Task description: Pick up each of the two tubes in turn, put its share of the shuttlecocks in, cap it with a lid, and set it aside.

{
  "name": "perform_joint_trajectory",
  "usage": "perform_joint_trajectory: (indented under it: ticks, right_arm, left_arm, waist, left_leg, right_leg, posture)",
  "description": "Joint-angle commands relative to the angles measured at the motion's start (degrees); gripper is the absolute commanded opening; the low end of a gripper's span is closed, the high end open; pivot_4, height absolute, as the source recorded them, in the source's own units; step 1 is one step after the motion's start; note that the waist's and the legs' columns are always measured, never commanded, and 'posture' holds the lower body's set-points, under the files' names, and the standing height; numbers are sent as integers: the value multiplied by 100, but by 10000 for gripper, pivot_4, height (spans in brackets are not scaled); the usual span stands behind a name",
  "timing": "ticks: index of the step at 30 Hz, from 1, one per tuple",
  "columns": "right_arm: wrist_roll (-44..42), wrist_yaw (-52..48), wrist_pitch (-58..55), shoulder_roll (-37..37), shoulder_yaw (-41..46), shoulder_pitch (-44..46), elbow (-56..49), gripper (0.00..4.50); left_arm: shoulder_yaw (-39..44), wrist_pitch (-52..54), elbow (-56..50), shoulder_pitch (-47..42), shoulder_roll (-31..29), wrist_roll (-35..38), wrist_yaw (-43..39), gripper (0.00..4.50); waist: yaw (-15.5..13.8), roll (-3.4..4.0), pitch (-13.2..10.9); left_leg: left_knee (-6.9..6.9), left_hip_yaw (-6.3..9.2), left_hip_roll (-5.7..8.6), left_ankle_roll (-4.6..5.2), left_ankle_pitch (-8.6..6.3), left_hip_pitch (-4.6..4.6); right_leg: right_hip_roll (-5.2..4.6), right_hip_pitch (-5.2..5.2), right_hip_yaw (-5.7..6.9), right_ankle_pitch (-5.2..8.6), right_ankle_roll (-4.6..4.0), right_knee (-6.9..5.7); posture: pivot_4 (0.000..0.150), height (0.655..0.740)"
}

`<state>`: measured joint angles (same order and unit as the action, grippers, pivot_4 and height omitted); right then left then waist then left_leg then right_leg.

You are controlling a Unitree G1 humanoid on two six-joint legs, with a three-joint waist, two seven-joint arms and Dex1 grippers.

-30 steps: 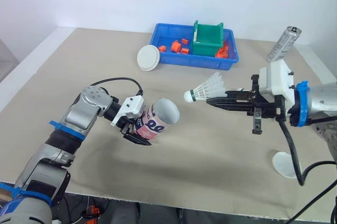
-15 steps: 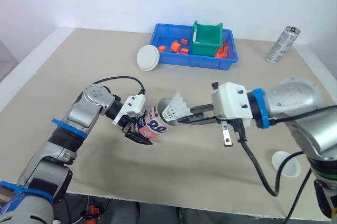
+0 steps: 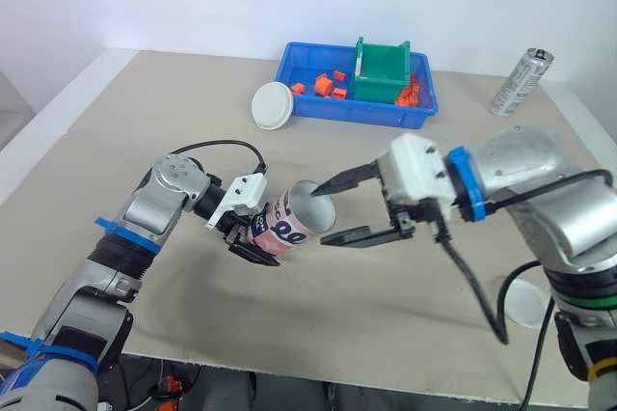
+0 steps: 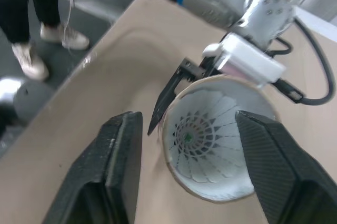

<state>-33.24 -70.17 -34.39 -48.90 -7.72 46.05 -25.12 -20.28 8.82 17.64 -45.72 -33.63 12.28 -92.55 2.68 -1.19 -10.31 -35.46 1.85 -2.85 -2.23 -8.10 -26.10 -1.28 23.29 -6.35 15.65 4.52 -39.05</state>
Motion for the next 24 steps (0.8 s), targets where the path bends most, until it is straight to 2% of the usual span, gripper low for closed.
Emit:
perform_joint_trajectory:
  ticks: [1,5,11,16,24]
  right_arm:
    - [-68,394,-131,-360,1239,-461,453,28832]
    - [645,1290,86,-574,2169,-1679,941,28832]
    - [1319,2682,322,-129,3084,-3110,1248,28832]
    - [1513,3097,485,193,3134,-3562,1628,28832]
    - [1678,3258,1125,621,2821,-3076,3318,28832]
  left_arm:
    - [146,35,-183,-10,-26,72,13,38525]
    - [183,99,-321,100,-78,94,18,38525]
    - [173,142,-357,143,-111,80,7,38525]
    - [125,98,-298,105,-111,73,5,38525]
    - [108,97,-288,65,-102,84,5,38525]
  waist:
    - [-1,0,0]
    - [-66,-8,4]
    - [-63,-6,4]
    - [-3,-4,3]
    - [6,-3,3]
  left_leg:
    - [-1,0,0,0,0,1]
    - [-4,0,4,0,0,-7]
    - [2,2,5,0,0,-9]
    - [-4,-1,5,1,1,-1]
    - [-5,-9,6,26,19,8]
  right_leg:
    - [0,0,0,0,0,0]
    - [-7,-7,7,0,-3,2]
    - [-2,0,4,2,-5,-3]
    - [-3,-5,1,-1,12,-3]
    - [-4,-10,-4,-14,-3,-2]
  posture:
    - [1500,7275]
    - [1500,7275]
    - [1500,7275]
    - [1500,7275]
    - [1500,7275]
